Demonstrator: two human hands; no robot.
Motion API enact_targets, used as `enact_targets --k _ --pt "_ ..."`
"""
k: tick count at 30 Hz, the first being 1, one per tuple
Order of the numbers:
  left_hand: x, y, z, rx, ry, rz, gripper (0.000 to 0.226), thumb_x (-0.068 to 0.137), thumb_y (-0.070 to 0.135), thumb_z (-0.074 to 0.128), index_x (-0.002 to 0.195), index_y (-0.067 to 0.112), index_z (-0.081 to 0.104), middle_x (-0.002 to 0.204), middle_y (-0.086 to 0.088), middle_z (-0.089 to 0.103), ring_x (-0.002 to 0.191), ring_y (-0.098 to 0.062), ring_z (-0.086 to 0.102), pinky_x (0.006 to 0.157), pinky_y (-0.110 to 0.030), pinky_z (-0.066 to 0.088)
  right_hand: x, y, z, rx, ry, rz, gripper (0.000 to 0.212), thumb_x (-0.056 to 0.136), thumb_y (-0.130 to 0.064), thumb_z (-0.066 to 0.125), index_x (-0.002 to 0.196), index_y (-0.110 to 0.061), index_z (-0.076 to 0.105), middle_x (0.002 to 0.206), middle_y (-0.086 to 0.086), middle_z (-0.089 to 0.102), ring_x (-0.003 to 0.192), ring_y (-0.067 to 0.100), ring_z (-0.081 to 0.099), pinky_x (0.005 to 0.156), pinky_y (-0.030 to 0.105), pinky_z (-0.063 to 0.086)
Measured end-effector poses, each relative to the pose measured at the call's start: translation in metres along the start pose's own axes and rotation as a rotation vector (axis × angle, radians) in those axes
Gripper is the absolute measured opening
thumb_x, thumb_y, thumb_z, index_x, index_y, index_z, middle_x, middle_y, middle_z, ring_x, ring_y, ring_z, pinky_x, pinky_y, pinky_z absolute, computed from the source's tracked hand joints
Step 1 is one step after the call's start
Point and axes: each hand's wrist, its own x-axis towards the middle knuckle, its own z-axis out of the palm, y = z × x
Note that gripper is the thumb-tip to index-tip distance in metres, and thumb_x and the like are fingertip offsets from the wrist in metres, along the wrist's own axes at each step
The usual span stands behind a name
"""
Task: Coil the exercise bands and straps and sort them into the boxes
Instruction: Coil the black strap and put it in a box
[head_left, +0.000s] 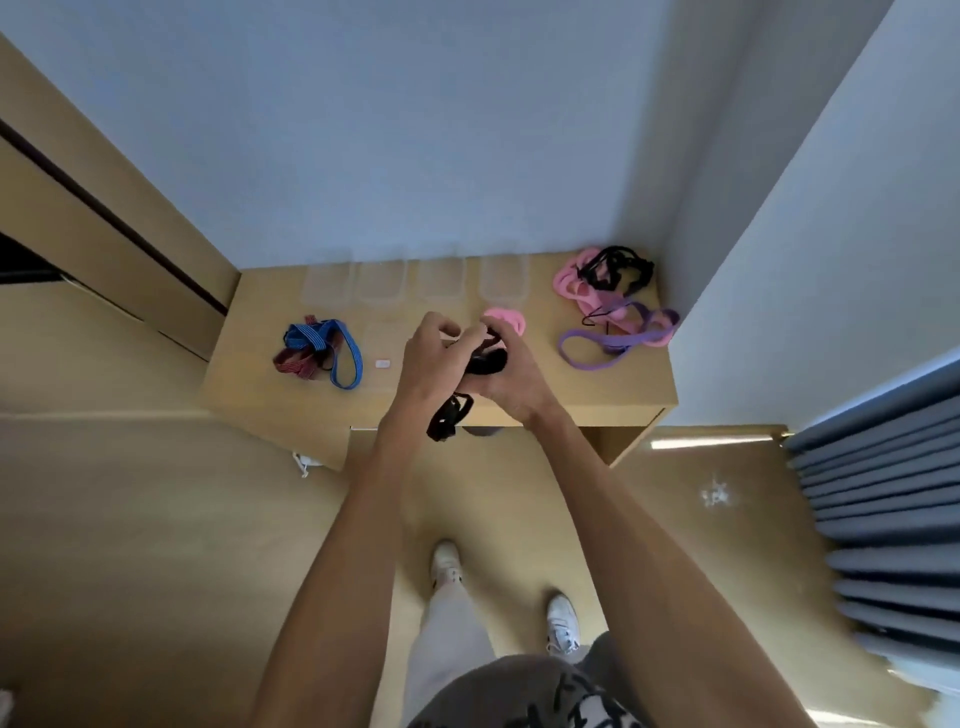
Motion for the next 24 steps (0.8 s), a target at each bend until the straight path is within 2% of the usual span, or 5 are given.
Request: enact_targets --k 3,8,15,18,24 --pt "0.036 -0.025 -0.01 0.044 -0.03 -0.102 0.041 0.086 0.056 0.055 0.08 0.016 0.057 0.079 0.005 0.061 0.069 -0.007 0.059 0.061 -0.027 0.043 0.03 0.015 0.023 0.054 0.064 0.103 0.075 0.067 -0.004 0.084 0.133 -0.013 0.048 0.117 0.011 0.067 0.089 0.016 0.07 0.066 0.021 0.054" --pt "0.101 -0.079 -0.046 -0.104 -0.155 -0.231 0.032 0.097 0.04 0.047 0.082 0.013 0.056 0.084 0.0 0.059 0.082 -0.02 0.056 0.081 -0.038 0.046 0.095 0.044 0.07 0.188 0.203 0.3 0.063 0.07 -0.013 0.081 0.126 -0.016 0.053 0.108 0.014 0.072 0.075 0.016 0.072 0.078 0.038 0.057" --pt "0.167 -0.183 -0.107 -0.005 -0.281 -0.421 0.028 0.097 0.04 0.047 0.09 0.015 0.057 0.091 -0.008 0.065 0.081 -0.027 0.065 0.081 -0.045 0.054 0.181 0.075 0.153 0.202 0.44 0.511 0.057 0.073 -0.007 0.08 0.123 -0.019 0.054 0.104 0.009 0.07 0.078 0.02 0.069 0.067 0.032 0.059" --pt "0.189 -0.208 -0.123 -0.03 -0.338 -0.44 0.026 0.095 0.038 0.045 0.095 0.018 0.062 0.093 -0.008 0.068 0.09 -0.03 0.069 0.085 -0.047 0.055 0.21 0.089 0.187 0.098 0.51 0.572 0.062 0.071 -0.012 0.082 0.125 -0.017 0.053 0.112 0.011 0.065 0.091 0.025 0.069 0.079 0.041 0.061" --pt "0.216 -0.247 -0.115 0.112 -0.552 -0.438 0.028 0.093 0.02 0.045 0.066 0.016 0.05 0.063 0.001 0.051 0.065 -0.019 0.046 0.064 -0.035 0.032 0.239 0.114 0.209 -0.171 0.605 0.747 0.071 0.074 -0.019 0.077 0.138 -0.017 0.045 0.107 0.012 0.062 0.098 0.029 0.062 0.086 0.04 0.054"
